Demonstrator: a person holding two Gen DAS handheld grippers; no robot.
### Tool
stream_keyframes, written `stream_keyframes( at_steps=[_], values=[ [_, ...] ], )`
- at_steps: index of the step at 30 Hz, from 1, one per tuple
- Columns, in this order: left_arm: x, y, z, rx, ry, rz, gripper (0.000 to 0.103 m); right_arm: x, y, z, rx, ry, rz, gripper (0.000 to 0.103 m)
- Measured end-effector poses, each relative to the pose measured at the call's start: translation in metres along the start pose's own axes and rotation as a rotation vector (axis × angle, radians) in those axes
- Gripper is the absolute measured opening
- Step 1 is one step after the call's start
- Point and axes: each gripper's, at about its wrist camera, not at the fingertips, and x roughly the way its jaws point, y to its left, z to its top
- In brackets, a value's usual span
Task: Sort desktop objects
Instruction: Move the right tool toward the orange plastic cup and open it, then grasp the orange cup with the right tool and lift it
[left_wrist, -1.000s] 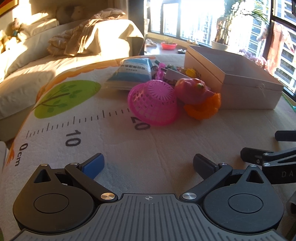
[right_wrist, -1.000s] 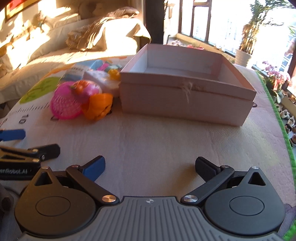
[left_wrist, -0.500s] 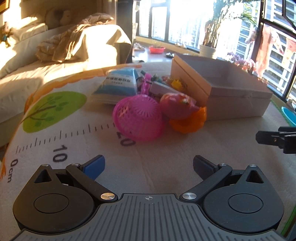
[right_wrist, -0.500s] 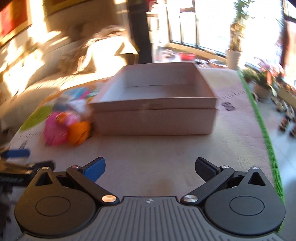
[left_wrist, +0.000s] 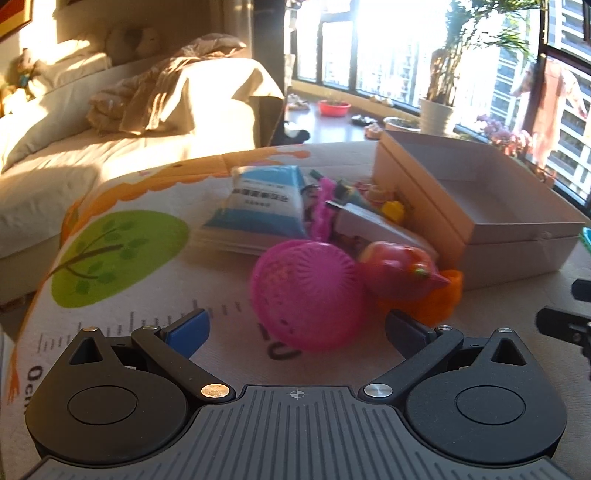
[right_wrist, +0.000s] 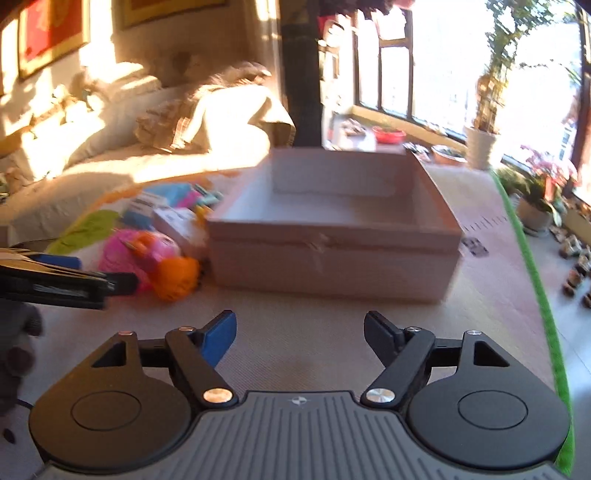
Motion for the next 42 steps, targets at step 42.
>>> stream_keyframes(
  at_steps=[42],
  values=[
    [-0.001, -0.034, 0.004, 0.098, -0.012, -0.062, 0.103, -0.011, -0.003, -0.020, -0.021, 0.048, -0.020, 0.051]
  ],
)
